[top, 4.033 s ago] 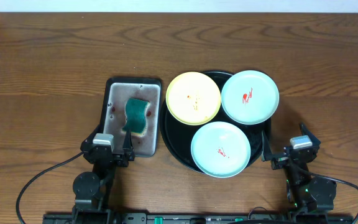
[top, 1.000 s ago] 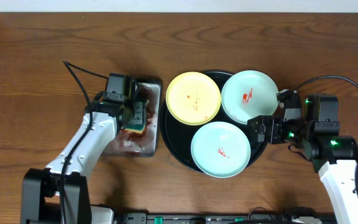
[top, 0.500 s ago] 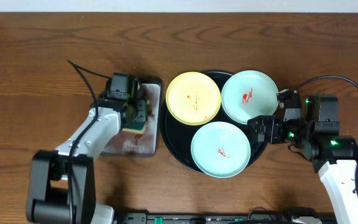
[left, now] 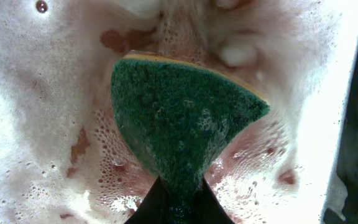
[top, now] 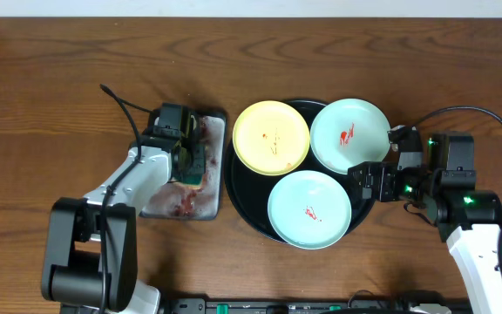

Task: Clean dirty plates on tray and stack at the side

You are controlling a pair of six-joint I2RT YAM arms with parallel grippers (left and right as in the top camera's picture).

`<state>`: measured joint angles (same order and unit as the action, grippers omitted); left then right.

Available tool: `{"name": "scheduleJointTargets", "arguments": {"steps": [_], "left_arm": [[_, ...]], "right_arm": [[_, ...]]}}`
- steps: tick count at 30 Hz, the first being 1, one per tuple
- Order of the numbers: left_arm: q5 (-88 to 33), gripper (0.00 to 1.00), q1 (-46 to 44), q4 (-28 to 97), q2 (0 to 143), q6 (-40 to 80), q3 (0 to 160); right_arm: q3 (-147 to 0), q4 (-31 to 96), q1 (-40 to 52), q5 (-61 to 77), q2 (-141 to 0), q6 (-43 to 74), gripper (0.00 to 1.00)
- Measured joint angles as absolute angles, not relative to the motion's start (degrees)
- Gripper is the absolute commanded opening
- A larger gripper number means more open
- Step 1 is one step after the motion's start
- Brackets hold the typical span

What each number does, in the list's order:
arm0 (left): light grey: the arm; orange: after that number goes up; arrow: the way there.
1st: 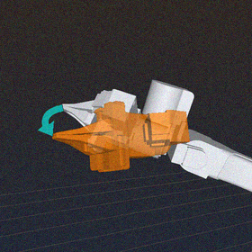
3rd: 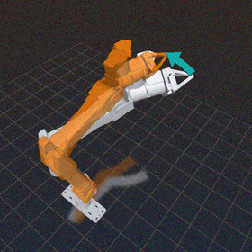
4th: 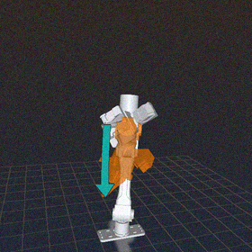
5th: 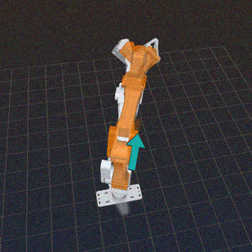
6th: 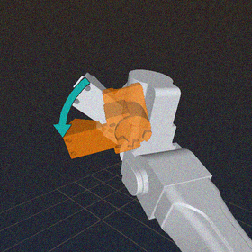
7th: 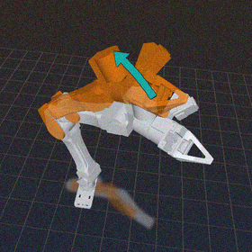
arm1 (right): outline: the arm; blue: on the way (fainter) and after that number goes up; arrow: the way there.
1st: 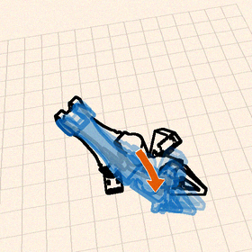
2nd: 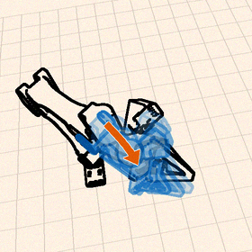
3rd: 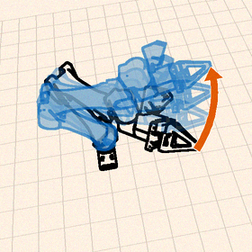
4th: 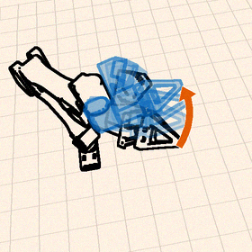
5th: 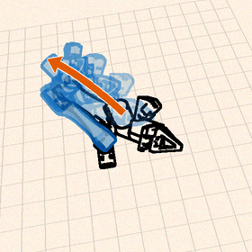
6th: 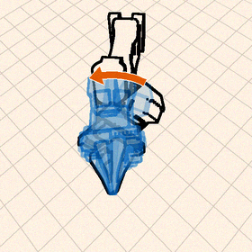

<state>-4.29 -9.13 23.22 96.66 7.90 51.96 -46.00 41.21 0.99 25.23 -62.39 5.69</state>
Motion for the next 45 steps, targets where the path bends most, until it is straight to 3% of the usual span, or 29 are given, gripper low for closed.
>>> {"name": "scheduleJointTargets", "arguments": {"steps": [8,14,21,26,32,39,45], "left_arm": [[-4.8,0.07,-9.1,30.3,89.6,7.9,52.0],[-7.4,0.07,-9.1,32.8,85.3,7.9,52.0],[-9.2,0.08,-7.9,32.9,85.3,8.1,52.0],[-12.0,0.07,-5.3,32.4,85.3,9.7,52.0],[-16.9,0.07,-3.8,31.5,85.3,10.8,52.0],[-19.3,0.07,-3.7,29.5,85.3,11.0,52.0],[-19.6,0.07,-3.2,22.3,84.9,11.2,52.0]], "right_arm": [[-46.0,46.0,4.8,25.3,-62.7,4.4,0.9],[-46.0,47.4,8.8,23.8,-67.4,3.6,0.77],[-46.0,47.4,9.3,22.4,-75.5,3.6,0.71],[-46.0,46.8,9.3,22.2,-80.5,3.4,0.54],[-46.0,46.5,9.3,22.1,-85.5,3.4,0.52],[-46.0,44.2,9.3,22.0,-89.5,3.2,0.24],[-46.0,42.2,9.3,22.0,-89.6,3.4,0.17]]}}
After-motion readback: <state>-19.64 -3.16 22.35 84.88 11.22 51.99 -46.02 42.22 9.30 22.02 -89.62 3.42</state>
